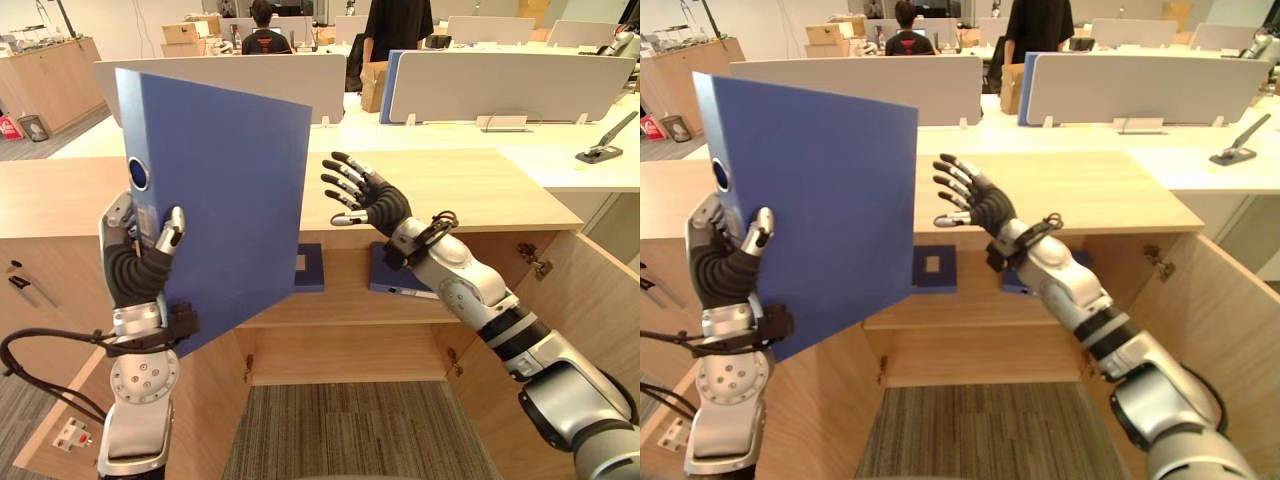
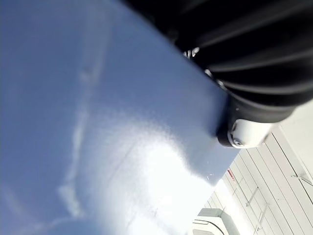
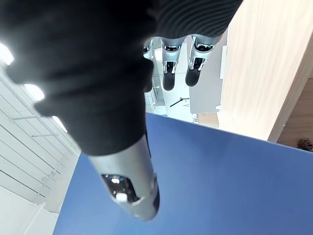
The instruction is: Walk over to the cabinet, pick up the folder, carry it to the office cabinet, place the folder inside the office cabinet, then close the office cabinet door
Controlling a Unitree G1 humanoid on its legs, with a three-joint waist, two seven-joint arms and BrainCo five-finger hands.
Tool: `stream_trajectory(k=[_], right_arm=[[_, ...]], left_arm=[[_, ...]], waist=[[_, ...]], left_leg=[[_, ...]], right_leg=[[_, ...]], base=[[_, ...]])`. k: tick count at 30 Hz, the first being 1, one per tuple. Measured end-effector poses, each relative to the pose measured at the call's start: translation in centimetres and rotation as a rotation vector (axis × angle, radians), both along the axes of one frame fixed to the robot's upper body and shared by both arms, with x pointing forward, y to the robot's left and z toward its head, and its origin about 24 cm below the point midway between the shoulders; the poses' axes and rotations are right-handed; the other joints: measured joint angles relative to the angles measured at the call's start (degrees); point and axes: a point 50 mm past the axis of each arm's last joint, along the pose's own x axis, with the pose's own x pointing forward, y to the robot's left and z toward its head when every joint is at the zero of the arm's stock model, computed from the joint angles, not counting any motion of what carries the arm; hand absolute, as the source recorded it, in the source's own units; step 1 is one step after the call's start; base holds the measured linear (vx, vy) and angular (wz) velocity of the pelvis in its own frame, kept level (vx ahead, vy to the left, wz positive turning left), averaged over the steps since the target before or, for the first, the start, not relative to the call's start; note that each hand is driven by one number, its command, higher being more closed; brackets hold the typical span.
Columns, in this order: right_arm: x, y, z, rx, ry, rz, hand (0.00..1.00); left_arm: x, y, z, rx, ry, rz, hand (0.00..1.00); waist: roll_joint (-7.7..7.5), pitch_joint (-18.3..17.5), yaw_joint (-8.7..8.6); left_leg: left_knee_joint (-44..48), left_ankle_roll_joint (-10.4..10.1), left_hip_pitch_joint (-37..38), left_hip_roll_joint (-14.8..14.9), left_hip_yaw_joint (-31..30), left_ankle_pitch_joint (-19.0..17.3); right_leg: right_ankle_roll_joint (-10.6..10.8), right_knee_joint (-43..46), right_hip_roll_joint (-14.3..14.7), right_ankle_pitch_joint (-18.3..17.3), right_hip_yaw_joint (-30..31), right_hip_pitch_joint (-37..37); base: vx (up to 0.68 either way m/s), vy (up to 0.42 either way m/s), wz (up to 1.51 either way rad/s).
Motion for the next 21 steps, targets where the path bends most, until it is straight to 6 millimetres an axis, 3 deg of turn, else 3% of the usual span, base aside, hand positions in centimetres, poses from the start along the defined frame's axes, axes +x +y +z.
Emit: stream_trajectory(k=[7, 15, 21], right_arm=[[-0.1, 1.0, -0.2, 0.034, 0.011, 0.024, 0.0], [0.8, 2.0, -0.7, 0.068, 0.069, 0.008, 0.0], [1.5, 2.9, 0.1, 0.08, 0.061, 0.015, 0.0]], left_arm=[[0.0, -0.5, 0.0, -0.031, -0.005, -0.043, 1.0], [0.2, -3.0, 0.2, -0.098, -0.023, -0.227, 1.0], [0.2, -3.3, 0.3, -0.176, -0.027, -0.295, 1.0]], waist=[[-0.54, -0.43, 0.19], [-0.61, -0.48, 0.66], [-0.59, -0.49, 0.89]], left_leg=[[0.0, -0.05, -0.04, 0.15, 0.04, 0.04], [0.0, -0.32, -0.11, 0.55, 0.02, 0.23], [0.02, -0.44, -0.57, 0.78, -0.23, 0.4]], right_leg=[[-0.07, -0.17, 0.16, 0.1, 0.0, 0.01], [-0.31, -0.37, 0.57, 0.26, 0.0, 0.01], [-0.38, -1.09, 0.98, 0.71, -0.03, 0.03]], base=[[0.0, 0.0, 0.0], [0.0, 0.0, 0.0], [0.0, 0.001, 0.01]])
